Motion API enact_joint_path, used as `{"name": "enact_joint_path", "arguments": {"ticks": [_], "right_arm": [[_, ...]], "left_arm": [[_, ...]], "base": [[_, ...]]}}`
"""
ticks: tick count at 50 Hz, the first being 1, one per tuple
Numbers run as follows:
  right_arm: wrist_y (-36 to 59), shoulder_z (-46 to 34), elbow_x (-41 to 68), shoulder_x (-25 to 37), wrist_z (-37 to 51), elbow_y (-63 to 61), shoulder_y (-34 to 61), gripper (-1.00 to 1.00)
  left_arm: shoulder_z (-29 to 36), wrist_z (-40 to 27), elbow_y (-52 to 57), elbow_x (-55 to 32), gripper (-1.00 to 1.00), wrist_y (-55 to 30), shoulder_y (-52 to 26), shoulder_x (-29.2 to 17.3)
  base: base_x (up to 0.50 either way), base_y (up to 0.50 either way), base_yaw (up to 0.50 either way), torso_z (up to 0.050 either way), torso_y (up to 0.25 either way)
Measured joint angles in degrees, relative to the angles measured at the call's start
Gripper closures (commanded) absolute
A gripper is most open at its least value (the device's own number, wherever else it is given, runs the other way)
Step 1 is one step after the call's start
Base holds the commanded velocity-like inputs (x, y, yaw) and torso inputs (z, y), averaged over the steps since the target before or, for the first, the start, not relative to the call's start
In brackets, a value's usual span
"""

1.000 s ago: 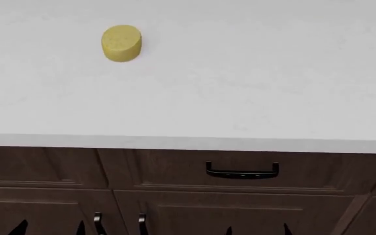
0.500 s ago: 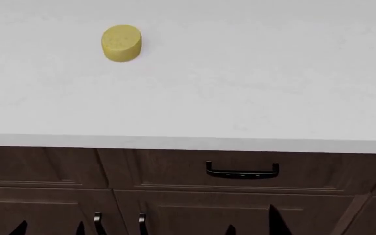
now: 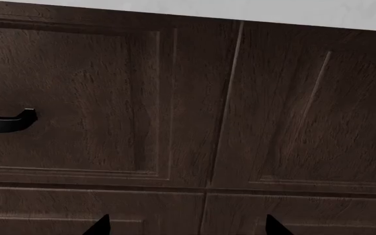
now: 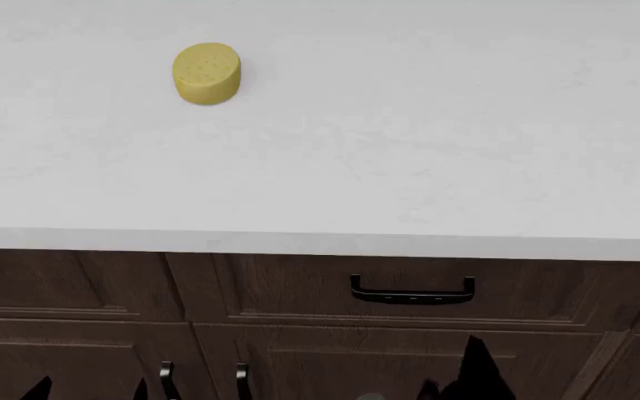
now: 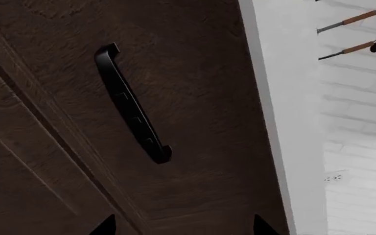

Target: Open the right drawer.

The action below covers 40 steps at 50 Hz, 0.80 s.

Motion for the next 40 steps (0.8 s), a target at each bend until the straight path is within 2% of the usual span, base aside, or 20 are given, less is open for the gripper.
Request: {"name": "enact_joint_path", "arguments": {"ticks": [21,40], "right_arm": [[6.2,-11.8,-13.0,0.1,-6.5,8.5,7.6,-1.00],[2.7,-13.7,-12.0,-2.8,-4.2,21.9,13.3,-1.00]], "left_arm": [[0.5,-0.5,0.2,-0.4,-1.00,0.1,-0.1,-0.4],[1.5,-1.0,0.0,0.0,-1.00,-0.4,-0.4,-0.8]], "base": [[0.00,0.00,0.00,0.000,0.000],[0.00,0.00,0.00,0.000,0.000]]}}
